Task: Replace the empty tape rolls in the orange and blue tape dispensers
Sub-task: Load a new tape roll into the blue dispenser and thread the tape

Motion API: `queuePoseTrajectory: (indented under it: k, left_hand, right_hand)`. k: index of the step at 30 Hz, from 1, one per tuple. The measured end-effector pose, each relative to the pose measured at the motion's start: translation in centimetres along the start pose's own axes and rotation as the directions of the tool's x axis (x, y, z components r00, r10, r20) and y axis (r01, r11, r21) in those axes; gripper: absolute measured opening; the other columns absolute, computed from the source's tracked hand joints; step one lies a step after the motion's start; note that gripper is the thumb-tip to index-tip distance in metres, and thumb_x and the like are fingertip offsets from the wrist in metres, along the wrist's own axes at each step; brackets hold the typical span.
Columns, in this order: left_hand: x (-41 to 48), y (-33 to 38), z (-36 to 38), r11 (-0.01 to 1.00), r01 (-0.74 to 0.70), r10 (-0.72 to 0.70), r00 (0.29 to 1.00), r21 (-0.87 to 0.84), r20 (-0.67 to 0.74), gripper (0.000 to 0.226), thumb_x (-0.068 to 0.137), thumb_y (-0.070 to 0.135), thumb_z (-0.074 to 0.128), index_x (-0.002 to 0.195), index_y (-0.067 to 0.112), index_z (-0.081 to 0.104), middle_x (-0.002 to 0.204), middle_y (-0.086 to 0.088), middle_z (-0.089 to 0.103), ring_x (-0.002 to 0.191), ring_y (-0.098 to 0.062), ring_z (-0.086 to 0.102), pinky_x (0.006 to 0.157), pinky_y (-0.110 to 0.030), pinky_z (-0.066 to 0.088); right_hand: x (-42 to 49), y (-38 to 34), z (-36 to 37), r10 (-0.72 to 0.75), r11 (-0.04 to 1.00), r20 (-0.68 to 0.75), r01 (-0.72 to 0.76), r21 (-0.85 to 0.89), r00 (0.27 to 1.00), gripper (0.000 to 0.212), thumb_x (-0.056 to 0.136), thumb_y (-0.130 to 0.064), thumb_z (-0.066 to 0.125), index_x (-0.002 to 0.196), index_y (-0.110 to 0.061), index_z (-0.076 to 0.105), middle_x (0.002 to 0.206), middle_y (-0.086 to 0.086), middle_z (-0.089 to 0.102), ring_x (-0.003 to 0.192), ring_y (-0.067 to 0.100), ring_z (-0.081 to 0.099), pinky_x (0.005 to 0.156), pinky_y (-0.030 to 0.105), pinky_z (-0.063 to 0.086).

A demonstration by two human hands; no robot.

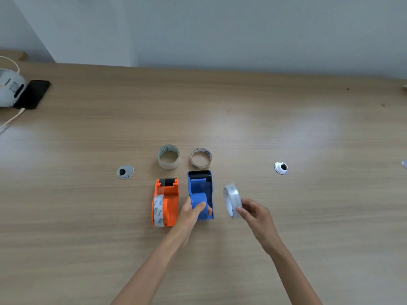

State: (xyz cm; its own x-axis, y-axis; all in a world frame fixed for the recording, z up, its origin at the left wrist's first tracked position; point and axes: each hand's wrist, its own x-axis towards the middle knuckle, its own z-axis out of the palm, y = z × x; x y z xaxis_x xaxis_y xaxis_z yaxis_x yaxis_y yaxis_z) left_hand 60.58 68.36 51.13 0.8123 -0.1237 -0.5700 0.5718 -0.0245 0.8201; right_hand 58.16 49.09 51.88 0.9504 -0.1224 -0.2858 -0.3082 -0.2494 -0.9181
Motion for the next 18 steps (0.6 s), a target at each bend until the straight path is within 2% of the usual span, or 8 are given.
queuePoseTrajectory:
  k: [2, 4, 7, 10, 14, 16, 18]
  left_hand:
    - [-0.6, 0.6, 0.2, 0.999, -0.041, 0.041, 0.999, 0.006, 0.001, 0.028, 0.091, 0.029, 0.050, 0.105, 0.007, 0.058, 0.089, -0.001, 0.070, 0.097, -0.020, 0.063, 0.105, -0.043, 0.041]
    - [-1.2, 1.1, 0.3, 0.998, -0.063, 0.063, 0.998, 0.001, 0.013, 0.036, 0.088, 0.040, 0.052, 0.114, 0.015, 0.057, 0.109, -0.002, 0.069, 0.111, -0.018, 0.060, 0.103, -0.036, 0.043]
    - [-2.1, 1.7, 0.5, 0.995, -0.095, 0.095, 0.995, -0.031, 0.017, 0.031, 0.092, 0.034, 0.055, 0.120, 0.020, 0.054, 0.117, 0.003, 0.065, 0.110, -0.008, 0.059, 0.083, -0.016, 0.048]
    - [-2.7, 1.9, 0.5, 0.989, -0.134, 0.135, 0.991, -0.069, 0.013, 0.034, 0.090, 0.028, 0.060, 0.122, 0.019, 0.052, 0.117, 0.001, 0.066, 0.102, -0.005, 0.063, 0.073, -0.008, 0.051]
    - [-2.8, 2.0, 0.1, 0.987, -0.137, 0.134, 0.990, -0.083, -0.038, 0.018, 0.094, 0.027, 0.052, 0.112, 0.025, 0.055, 0.120, -0.004, 0.065, 0.114, -0.016, 0.059, 0.090, -0.021, 0.049]
    - [-2.7, 2.1, -0.2, 0.987, -0.113, 0.106, 0.992, -0.113, -0.069, 0.013, 0.097, 0.029, 0.046, 0.105, 0.030, 0.056, 0.123, -0.005, 0.064, 0.119, -0.020, 0.056, 0.089, -0.024, 0.045]
    - [-2.5, 2.3, -0.6, 0.990, -0.073, 0.061, 0.993, -0.120, -0.101, 0.023, 0.098, 0.034, 0.041, 0.117, 0.026, 0.051, 0.132, 0.001, 0.054, 0.127, -0.019, 0.048, 0.095, -0.027, 0.039]
  right_hand:
    - [-0.9, -1.6, 0.9, -0.026, 0.998, 0.080, 0.021, 0.061, 0.996, 0.017, 0.086, 0.000, 0.062, 0.095, -0.011, 0.072, 0.088, -0.003, 0.074, 0.081, 0.003, 0.066, 0.074, 0.016, 0.051]
    - [-1.4, -2.6, 1.7, -0.043, 0.996, 0.148, 0.032, 0.080, 0.988, 0.019, 0.086, -0.002, 0.062, 0.095, -0.015, 0.073, 0.089, -0.003, 0.075, 0.083, 0.007, 0.068, 0.074, 0.020, 0.054]
    - [-1.5, -3.1, 2.5, -0.085, 0.996, 0.123, 0.086, -0.007, 0.989, 0.016, 0.084, -0.008, 0.067, 0.097, -0.014, 0.072, 0.090, 0.004, 0.073, 0.081, 0.013, 0.066, 0.076, 0.029, 0.054]
    - [-1.5, -3.7, 3.0, -0.110, 0.993, 0.114, 0.114, -0.024, 0.987, 0.015, 0.084, -0.009, 0.067, 0.098, -0.013, 0.072, 0.088, 0.004, 0.072, 0.079, 0.013, 0.065, 0.076, 0.032, 0.055]
    - [-1.7, -4.9, 3.1, -0.107, 0.991, 0.173, 0.119, -0.061, 0.979, 0.020, 0.089, -0.005, 0.059, 0.100, -0.018, 0.071, 0.093, -0.005, 0.074, 0.087, 0.005, 0.067, 0.077, 0.018, 0.051]
    - [-1.7, -5.4, 2.9, -0.084, 0.996, 0.201, 0.089, -0.016, 0.976, 0.021, 0.092, -0.005, 0.052, 0.101, -0.014, 0.069, 0.091, -0.005, 0.071, 0.082, 0.002, 0.063, 0.073, 0.013, 0.046]
    - [-1.6, -5.6, 2.5, -0.062, 0.997, 0.195, 0.053, 0.054, 0.979, 0.023, 0.089, -0.015, 0.047, 0.096, -0.007, 0.067, 0.083, -0.003, 0.064, 0.075, 0.007, 0.055, 0.068, 0.017, 0.041]
